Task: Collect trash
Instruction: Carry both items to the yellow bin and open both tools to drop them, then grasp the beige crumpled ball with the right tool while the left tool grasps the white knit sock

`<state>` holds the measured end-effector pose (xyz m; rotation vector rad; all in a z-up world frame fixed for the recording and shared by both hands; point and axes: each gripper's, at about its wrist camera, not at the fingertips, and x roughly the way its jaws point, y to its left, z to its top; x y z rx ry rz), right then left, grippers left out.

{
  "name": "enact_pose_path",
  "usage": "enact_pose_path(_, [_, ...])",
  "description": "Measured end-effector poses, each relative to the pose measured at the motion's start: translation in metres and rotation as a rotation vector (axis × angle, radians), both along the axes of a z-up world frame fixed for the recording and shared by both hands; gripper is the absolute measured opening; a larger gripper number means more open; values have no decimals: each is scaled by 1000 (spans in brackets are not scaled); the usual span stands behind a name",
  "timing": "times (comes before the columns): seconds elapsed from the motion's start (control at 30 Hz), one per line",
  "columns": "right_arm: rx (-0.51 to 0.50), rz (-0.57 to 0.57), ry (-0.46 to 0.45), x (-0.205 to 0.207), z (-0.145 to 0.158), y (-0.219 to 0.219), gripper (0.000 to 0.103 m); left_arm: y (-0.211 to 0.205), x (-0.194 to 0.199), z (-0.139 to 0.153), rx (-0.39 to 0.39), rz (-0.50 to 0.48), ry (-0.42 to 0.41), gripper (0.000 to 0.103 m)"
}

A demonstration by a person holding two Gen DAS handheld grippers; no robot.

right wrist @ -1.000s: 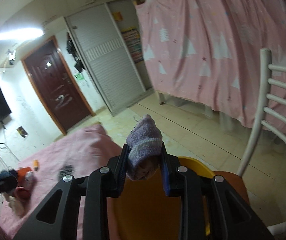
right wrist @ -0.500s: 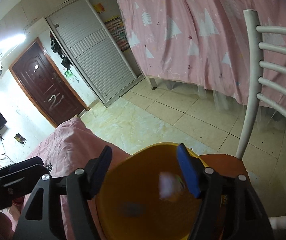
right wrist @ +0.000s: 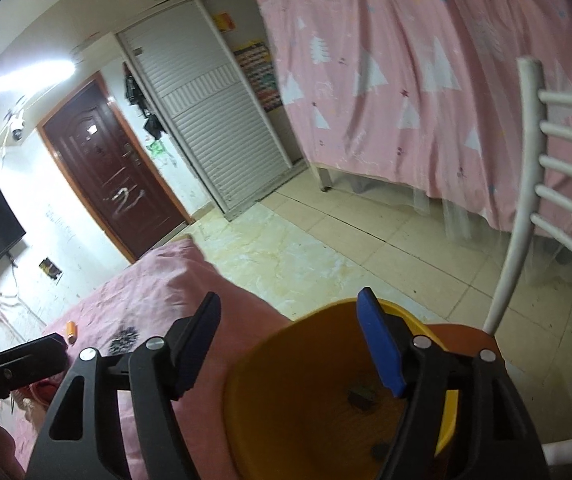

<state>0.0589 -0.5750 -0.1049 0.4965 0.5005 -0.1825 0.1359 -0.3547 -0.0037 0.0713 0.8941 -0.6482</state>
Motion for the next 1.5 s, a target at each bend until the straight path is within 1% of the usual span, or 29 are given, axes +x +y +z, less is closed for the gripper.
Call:
enact_pose_path(0.07, [-21,23,-8,3,6,12,69,19,-1,5,-1,34,-7,76])
enact_pose_path(0.2, [-53,76,-23,8,16,39,70,55,-1,12,-5,104,-23,78])
enact_pose_path(0.27, [-71,119,-33,11,22,56,71,77,-1,17,1,153,-38,81])
enact_pose_path(0.43, [-111,246,-55,19,33,108,72,131,-7,25,21,275,-85,83])
enact_pose_path(0.47, [-113,271,-58,20,34,116,73,147,-8,28,30,316,-96,85])
enact_pose_path(0.5, [-115,302,-61,21,35,127,74,155,-8,28,34,337,-98,85])
enact_pose_path(0.6, [-117,384,-66,23,37,157,75,193,-7,28,48,430,-94,85])
enact_pose_path(0.73, [-100,517,-74,24,39,197,75,233,-4,21,57,528,-52,85])
enact_pose_path(0.83, [-102,608,-72,22,39,225,75,251,-1,12,52,560,-9,85])
enact_pose_path(0.97, [-126,691,-51,20,37,260,77,264,1,4,42,575,32,85])
enact_pose_path(1.13, [-162,748,-22,17,31,286,79,270,8,-7,37,585,66,85])
enact_pose_path(1.3, [-149,782,10,22,26,309,79,277,17,-13,33,585,92,85])
enact_pose_path(1.43, [-128,787,48,28,18,322,79,280,26,-21,14,580,131,85])
enact_pose_path(1.5, [-134,787,63,29,15,328,79,282,30,-24,-2,580,155,85])
